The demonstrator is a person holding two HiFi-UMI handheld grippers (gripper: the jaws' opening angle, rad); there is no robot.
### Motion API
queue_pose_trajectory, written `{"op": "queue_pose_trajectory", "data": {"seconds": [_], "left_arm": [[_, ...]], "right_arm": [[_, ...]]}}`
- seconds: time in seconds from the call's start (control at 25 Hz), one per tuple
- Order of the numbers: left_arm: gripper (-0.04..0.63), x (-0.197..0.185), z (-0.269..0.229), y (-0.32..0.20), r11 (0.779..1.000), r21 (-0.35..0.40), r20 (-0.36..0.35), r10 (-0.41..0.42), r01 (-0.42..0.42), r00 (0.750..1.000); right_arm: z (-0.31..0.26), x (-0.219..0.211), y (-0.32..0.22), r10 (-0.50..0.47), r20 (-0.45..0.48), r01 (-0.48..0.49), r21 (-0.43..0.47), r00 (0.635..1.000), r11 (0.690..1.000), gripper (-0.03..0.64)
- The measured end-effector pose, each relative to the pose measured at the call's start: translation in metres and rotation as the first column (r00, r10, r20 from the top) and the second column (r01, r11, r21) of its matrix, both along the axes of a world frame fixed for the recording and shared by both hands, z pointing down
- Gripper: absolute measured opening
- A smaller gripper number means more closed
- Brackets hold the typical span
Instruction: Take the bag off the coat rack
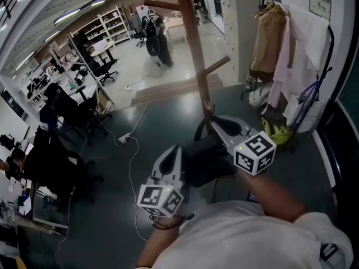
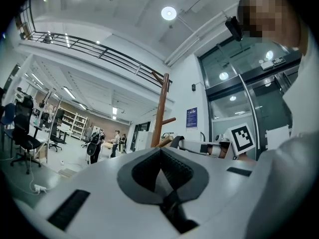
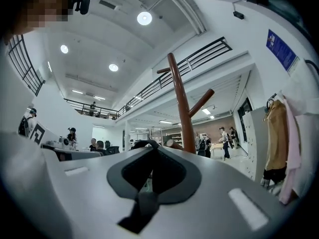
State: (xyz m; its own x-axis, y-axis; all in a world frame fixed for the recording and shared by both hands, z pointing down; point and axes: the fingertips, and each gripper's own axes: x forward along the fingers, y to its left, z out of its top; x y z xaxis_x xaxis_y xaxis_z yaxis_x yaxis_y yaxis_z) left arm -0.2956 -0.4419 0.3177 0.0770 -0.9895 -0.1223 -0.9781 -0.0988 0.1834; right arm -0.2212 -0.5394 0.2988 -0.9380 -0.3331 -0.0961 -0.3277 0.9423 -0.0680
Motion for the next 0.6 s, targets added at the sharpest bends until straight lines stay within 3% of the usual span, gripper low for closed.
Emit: {"op": "queue_pose_trajectory", "data": {"seconds": [0.32, 0.6], "left_arm": [[0.006, -0.014, 0.013, 0.065, 0.999, -0.015, -0.015, 0.043, -0.044, 0.999], [0.006, -0.005, 0.031, 0.099, 0.993, -0.034, -0.035, 0.112, -0.113, 0.993]], "right_arm": [[0.008, 0.012, 0.063, 0.110, 0.076, -0.109, -0.024, 0.991, 0.994, 0.025], [0.030, 0.031, 0.111, 0.176, 0.060, -0.171, -0.070, 0.983, 0.983, 0.026]]}}
